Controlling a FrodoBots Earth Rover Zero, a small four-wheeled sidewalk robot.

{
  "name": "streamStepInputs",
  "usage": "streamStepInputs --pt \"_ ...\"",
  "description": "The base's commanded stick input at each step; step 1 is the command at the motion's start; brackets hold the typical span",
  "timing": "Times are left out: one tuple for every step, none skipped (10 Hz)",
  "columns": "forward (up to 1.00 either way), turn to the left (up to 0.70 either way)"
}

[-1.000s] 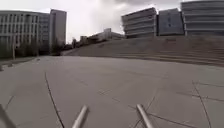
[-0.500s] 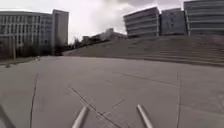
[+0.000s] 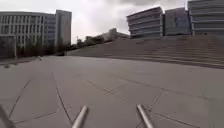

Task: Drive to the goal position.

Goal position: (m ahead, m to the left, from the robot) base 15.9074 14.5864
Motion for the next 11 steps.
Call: streamStepInputs --pt "1.00 0.00" --pt "1.00 0.00" --pt "1.00 0.00" --pt "1.00 0.00" --pt "1.00 0.00" --pt "1.00 0.00" --pt "1.00 0.00" --pt "1.00 0.00" --pt "1.00 0.00" --pt "1.00 0.00" --pt "1.00 0.27"
